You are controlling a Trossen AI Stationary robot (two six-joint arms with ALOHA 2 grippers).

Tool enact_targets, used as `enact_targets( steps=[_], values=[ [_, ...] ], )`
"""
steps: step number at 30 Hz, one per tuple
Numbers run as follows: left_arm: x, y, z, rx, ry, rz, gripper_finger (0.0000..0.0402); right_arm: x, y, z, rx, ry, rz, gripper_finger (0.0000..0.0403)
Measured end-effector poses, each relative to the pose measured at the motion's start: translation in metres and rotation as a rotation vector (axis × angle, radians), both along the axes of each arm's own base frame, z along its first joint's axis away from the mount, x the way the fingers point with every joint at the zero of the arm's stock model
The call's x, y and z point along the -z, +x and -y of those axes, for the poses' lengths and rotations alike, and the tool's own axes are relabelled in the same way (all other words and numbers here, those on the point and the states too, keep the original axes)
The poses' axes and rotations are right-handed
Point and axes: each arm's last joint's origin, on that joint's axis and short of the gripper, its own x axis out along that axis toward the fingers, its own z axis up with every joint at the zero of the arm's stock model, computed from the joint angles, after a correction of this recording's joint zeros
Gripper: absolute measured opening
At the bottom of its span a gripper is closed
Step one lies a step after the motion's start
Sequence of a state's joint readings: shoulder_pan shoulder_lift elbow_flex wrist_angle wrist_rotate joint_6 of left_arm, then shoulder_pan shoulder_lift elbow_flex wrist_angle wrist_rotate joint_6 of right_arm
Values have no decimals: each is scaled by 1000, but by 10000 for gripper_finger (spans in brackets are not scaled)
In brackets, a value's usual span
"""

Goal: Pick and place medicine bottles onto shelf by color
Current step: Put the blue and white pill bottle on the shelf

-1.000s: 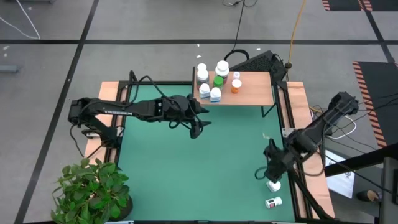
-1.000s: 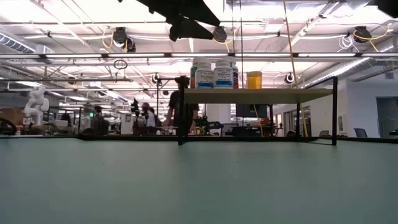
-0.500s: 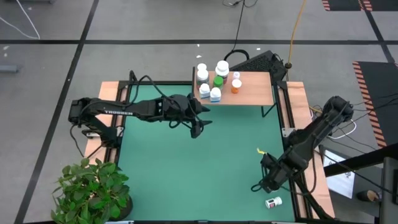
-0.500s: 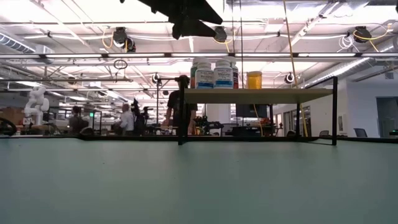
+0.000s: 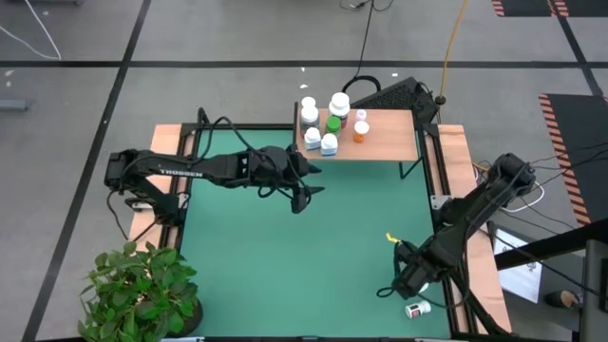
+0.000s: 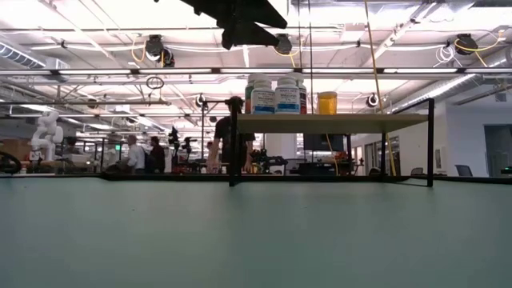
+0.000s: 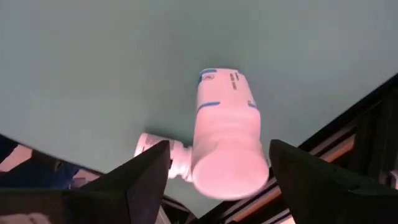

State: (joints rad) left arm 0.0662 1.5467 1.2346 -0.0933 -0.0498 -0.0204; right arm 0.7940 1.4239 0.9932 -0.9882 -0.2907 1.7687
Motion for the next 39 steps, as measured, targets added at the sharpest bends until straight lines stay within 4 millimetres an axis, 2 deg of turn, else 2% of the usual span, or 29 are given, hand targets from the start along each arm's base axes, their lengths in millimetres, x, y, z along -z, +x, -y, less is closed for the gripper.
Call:
enact_targets(
  steps=[5, 9, 14, 19, 26, 33, 35, 39],
  values=[
    [0, 0, 0, 0, 0, 0, 255, 16, -4, 4, 16, -14, -19, 235],
    [0, 0, 1, 3, -1, -2, 255, 19, -6, 5, 15, -5, -50, 200],
    [1, 0, 1, 3, -4, -5, 255, 14, -8, 7, -3, 32, -45, 166],
    [1, 0, 1, 9, 10, -10, 255, -6, -5, 19, -20, 78, 18, 171],
    [1, 0, 1, 6, 11, -10, 255, -42, 14, 70, -133, 86, 82, 169],
    [1, 0, 1, -9, -20, -6, 255, -87, 40, 137, -338, -36, 134, 168],
    [1, 0, 0, -15, -32, -4, 255, -97, 49, 157, -405, -79, 118, 168],
    [1, 0, 0, -18, -37, -4, 255, -112, 71, 194, -493, -137, 194, 168]
  ],
)
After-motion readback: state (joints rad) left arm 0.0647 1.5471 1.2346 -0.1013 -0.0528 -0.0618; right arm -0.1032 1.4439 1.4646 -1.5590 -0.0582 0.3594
